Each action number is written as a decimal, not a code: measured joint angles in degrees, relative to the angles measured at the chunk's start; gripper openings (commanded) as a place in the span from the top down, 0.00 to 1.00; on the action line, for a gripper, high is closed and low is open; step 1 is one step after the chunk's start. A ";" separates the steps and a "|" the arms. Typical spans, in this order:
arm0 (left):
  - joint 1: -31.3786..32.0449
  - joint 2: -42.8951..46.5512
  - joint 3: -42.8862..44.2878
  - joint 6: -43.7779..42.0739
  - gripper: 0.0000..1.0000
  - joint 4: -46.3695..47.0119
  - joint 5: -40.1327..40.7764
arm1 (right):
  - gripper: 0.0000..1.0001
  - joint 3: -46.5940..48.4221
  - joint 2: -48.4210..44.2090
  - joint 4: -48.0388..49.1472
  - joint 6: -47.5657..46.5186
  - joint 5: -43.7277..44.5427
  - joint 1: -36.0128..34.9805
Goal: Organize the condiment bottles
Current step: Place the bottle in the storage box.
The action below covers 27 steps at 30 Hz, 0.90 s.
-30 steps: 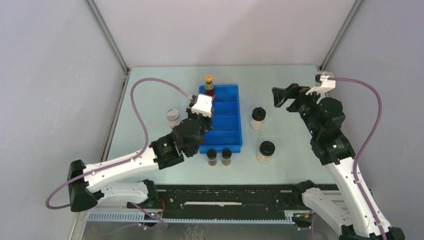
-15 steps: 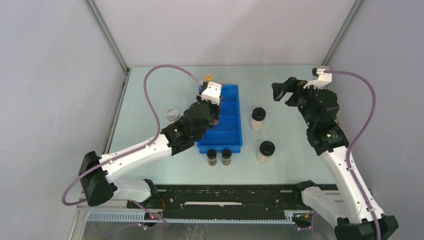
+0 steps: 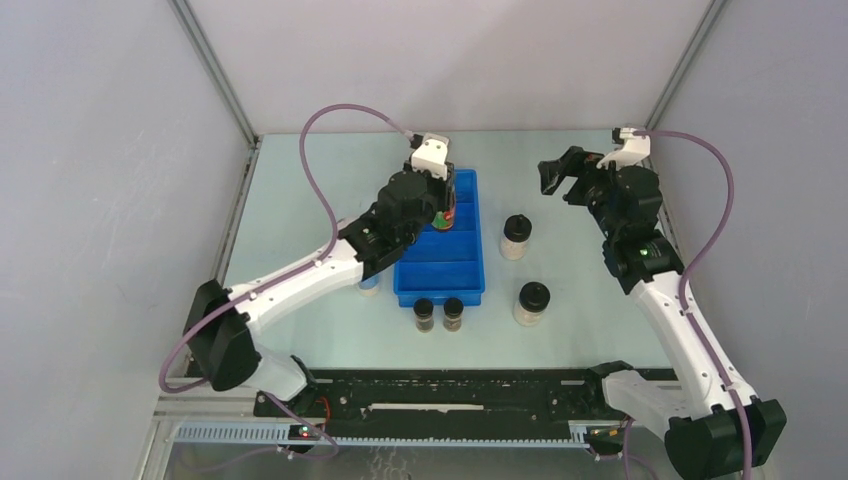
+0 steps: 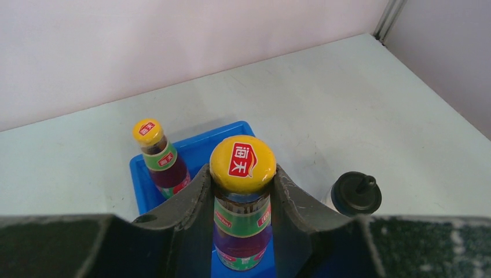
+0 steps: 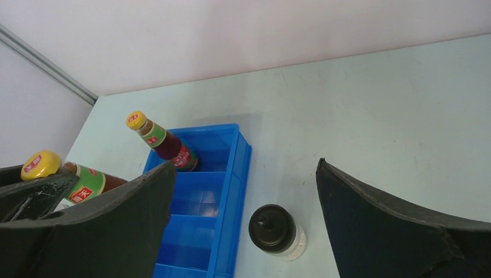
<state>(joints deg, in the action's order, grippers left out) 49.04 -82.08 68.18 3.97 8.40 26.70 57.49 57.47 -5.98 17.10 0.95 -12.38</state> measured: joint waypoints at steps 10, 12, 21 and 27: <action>-2.62 -5.68 3.96 1.62 1.00 2.05 -5.14 | 0.00 1.20 2.67 2.47 0.20 0.00 0.85; -3.23 -6.49 4.04 1.64 1.00 3.17 -6.05 | 0.00 1.22 3.02 2.67 0.20 -0.02 1.07; -5.60 -10.54 4.68 1.60 1.00 6.49 -8.46 | 0.00 1.46 5.44 5.05 0.22 -1.07 2.19; -6.86 -13.20 5.86 1.33 1.00 7.98 -10.25 | 0.00 2.95 6.62 5.75 0.24 -2.05 2.62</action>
<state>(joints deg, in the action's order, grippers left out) 42.17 -95.29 74.04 5.30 16.38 16.45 60.45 64.10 -0.23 17.34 -1.10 -9.76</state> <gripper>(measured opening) 0.384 0.993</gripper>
